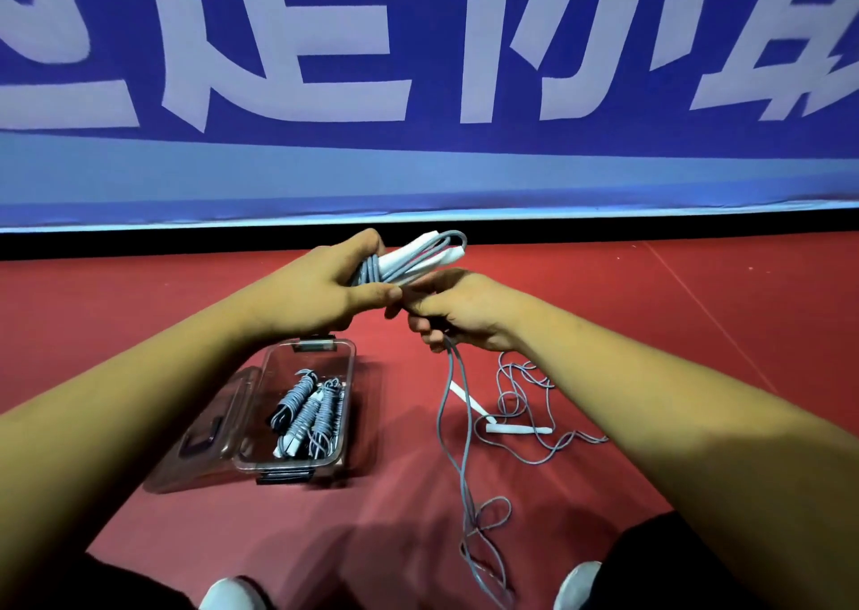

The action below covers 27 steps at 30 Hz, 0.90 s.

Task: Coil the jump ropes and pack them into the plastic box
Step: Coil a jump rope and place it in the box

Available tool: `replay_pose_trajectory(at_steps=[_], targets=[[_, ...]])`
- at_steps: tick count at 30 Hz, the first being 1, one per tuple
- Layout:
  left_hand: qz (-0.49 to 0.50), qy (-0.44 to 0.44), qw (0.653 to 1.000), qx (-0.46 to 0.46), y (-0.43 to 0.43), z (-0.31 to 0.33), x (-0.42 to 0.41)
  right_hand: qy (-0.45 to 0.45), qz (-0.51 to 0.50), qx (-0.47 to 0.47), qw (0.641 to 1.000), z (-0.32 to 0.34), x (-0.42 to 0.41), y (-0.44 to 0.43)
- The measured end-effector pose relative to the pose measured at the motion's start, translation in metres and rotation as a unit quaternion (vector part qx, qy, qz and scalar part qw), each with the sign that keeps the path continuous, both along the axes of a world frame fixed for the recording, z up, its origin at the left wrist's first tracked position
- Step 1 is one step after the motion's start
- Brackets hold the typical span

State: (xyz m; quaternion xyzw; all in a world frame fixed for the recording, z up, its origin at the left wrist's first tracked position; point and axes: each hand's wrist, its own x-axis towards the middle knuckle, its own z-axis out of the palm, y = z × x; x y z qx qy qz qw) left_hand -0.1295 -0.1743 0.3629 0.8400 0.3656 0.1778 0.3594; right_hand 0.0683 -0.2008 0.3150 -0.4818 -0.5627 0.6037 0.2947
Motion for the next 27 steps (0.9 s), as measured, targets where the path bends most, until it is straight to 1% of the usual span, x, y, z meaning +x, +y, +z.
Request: replay_pose_trajectory(at_steps=[1,2,4,6,8,10,13,15,17,19,21,24,27], targets=[[0.017,0.012,1.0,0.018,0.002,0.0,-0.001,-0.012,0.002,0.001,1.0,0.001,-0.001,-0.002],[0.039,0.036,0.997,0.056,0.006,-0.001,-0.003,-0.028,0.001,0.01,1.0,0.002,-0.003,-0.004],[0.087,0.095,0.981,0.148,0.015,-0.004,-0.009,-0.069,-0.015,0.043,0.997,0.007,-0.012,-0.008],[0.12,0.127,0.965,0.194,0.022,-0.01,-0.014,-0.138,-0.031,0.09,0.986,0.015,-0.024,-0.013],[0.141,0.147,0.954,0.219,0.026,-0.017,-0.013,-0.234,-0.033,0.158,0.959,0.023,-0.037,-0.015],[0.157,0.179,0.941,0.242,0.027,-0.024,-0.01,-0.297,-0.02,0.197,0.934,0.028,-0.046,-0.016],[0.164,0.249,0.924,0.239,0.023,-0.025,-0.005,-0.32,0.017,0.216,0.922,0.029,-0.046,-0.019],[0.14,0.311,0.908,0.244,0.017,-0.027,-0.002,-0.343,0.034,0.239,0.908,0.032,-0.04,-0.019],[0.093,0.355,0.898,0.244,0.009,-0.026,0.003,-0.379,0.031,0.269,0.885,0.038,-0.031,-0.014],[0.033,0.377,0.896,0.23,0.001,-0.022,0.009,-0.386,0.024,0.296,0.874,0.043,-0.018,-0.006],[-0.013,0.378,0.902,0.21,-0.006,-0.017,0.015,-0.362,0.019,0.303,0.881,0.045,-0.006,-0.001],[-0.036,0.337,0.927,0.159,-0.012,-0.012,0.015,-0.311,0.006,0.295,0.904,0.047,0.003,0.002],[-0.053,0.263,0.947,0.176,-0.011,-0.012,0.011,-0.258,-0.025,0.268,0.928,0.049,0.013,0.003]])
